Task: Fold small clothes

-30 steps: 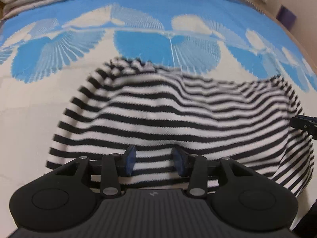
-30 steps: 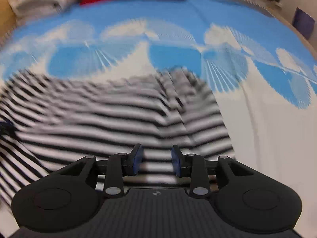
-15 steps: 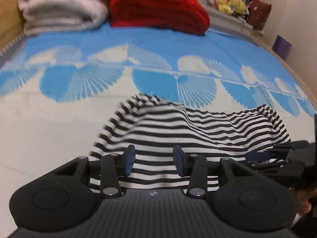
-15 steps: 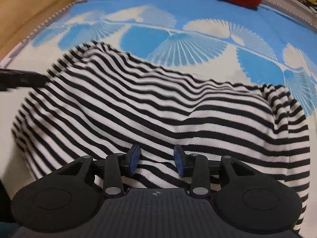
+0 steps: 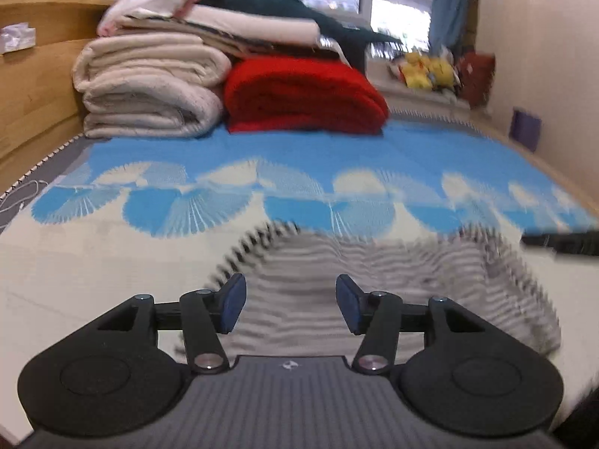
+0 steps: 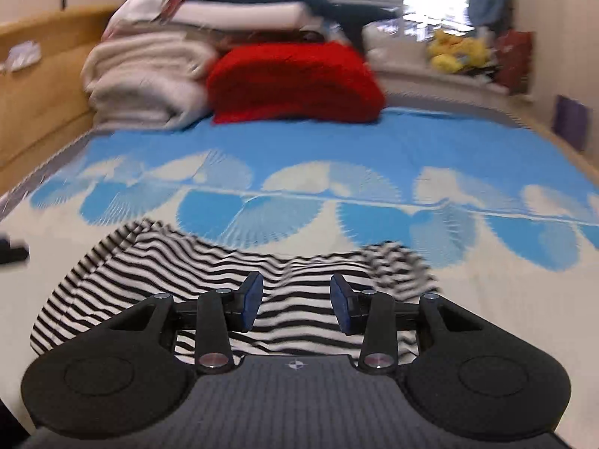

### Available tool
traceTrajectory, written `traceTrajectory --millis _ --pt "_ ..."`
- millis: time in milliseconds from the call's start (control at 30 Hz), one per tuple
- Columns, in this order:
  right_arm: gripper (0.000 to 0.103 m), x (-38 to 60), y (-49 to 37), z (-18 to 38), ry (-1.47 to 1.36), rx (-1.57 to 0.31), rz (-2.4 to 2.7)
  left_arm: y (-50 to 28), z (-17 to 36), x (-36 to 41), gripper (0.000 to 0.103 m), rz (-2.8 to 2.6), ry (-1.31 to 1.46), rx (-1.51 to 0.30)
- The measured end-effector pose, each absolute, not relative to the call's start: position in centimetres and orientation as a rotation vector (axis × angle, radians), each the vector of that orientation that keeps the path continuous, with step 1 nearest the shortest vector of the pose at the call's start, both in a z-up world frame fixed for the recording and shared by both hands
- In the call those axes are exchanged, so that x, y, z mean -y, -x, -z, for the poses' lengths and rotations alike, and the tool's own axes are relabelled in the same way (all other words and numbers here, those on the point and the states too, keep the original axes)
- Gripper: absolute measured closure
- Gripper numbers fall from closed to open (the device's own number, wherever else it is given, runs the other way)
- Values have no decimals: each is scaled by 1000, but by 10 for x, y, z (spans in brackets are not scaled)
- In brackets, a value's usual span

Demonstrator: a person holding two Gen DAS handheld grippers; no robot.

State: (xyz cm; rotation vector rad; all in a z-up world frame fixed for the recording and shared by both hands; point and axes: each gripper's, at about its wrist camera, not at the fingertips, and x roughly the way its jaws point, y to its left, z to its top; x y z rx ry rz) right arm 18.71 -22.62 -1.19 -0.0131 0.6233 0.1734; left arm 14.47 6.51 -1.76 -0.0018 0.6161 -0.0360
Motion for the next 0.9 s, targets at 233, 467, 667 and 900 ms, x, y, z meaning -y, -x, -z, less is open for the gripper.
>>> traceTrajectory --millis 233,467,667,900 --pt "58 252 -153 14 -71 -636 -56 -137 30 -56 45 136 -57 -643" --pt "58 256 -132 22 -99 -657 -28 -145 45 -65 61 83 -56 -701" --pt "58 256 -127 19 -107 -653 -36 -145 44 -61 65 84 -48 -713" --pt "58 271 -120 14 -125 -632 -23 -146 49 -64 74 96 -8 -725"
